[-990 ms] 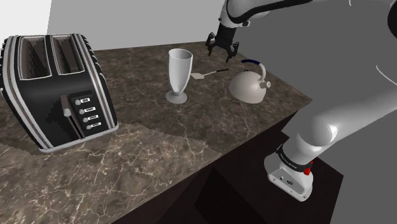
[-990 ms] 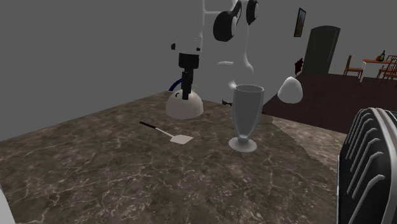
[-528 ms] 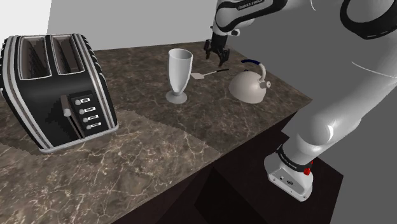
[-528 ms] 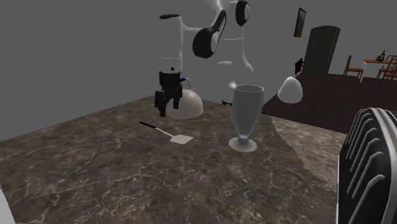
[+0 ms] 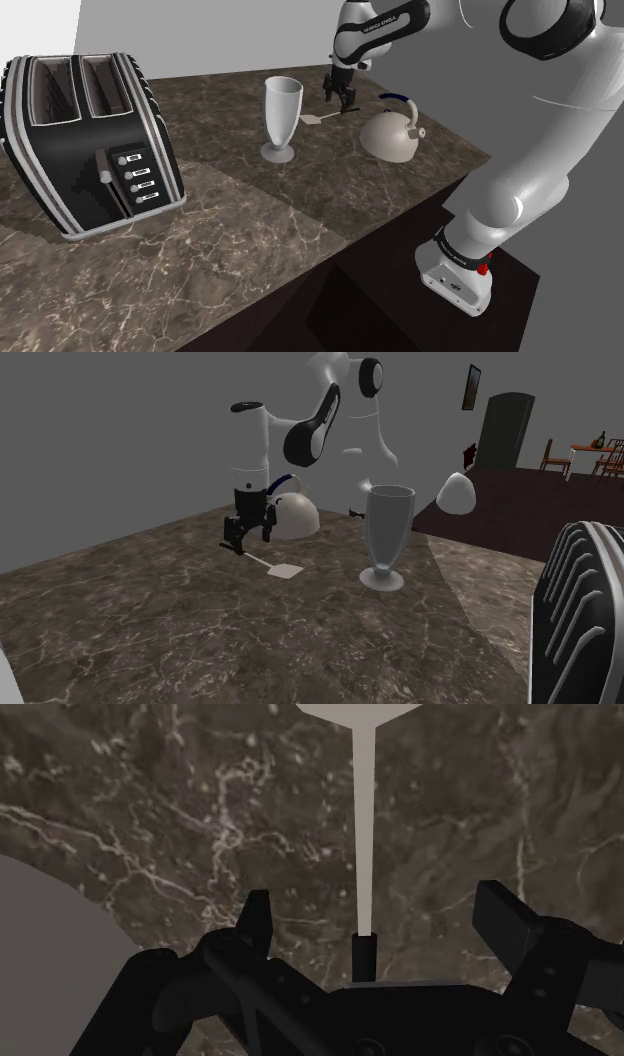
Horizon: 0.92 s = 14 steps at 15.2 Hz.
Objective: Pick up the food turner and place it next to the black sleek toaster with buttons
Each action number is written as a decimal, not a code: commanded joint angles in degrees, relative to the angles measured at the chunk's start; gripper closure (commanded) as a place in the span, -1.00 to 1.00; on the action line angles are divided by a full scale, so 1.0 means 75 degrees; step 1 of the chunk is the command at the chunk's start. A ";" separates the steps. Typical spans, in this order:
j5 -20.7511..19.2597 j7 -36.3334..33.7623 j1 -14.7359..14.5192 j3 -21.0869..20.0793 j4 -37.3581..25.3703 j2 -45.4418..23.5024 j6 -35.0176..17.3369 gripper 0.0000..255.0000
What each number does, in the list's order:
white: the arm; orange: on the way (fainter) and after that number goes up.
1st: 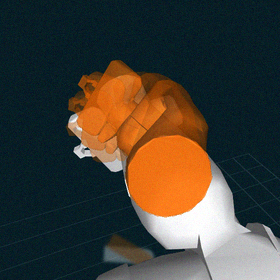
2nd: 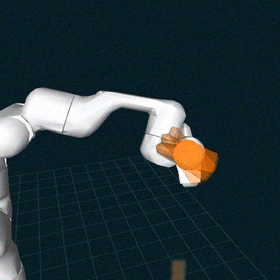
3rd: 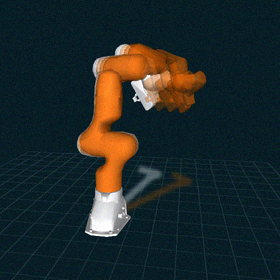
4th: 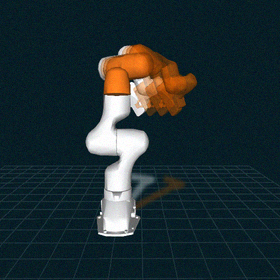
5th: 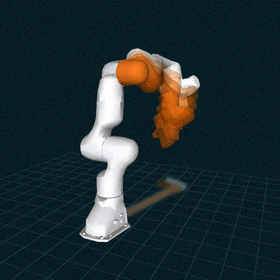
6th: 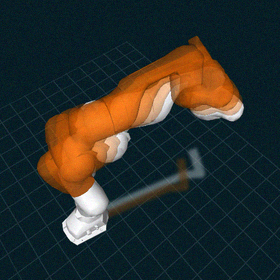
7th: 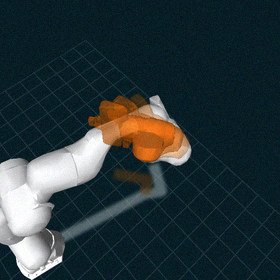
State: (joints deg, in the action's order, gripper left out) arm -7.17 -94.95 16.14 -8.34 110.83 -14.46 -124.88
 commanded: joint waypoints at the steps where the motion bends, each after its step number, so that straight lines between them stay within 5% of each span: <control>1: -0.0033 -0.0050 -0.0010 0.0009 0.0075 -0.0112 -0.0187 -1.00; 11: -0.0058 -0.0065 -0.0010 0.0020 0.0133 -0.0194 -0.0325 -1.00; 12: -0.0058 -0.0065 -0.0010 0.0020 0.0133 -0.0194 -0.0325 1.00; 14: -0.0058 -0.0065 -0.0010 0.0020 0.0133 -0.0194 -0.0325 1.00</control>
State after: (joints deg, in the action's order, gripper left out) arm -7.60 -95.43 16.06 -8.18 111.83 -15.91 -127.31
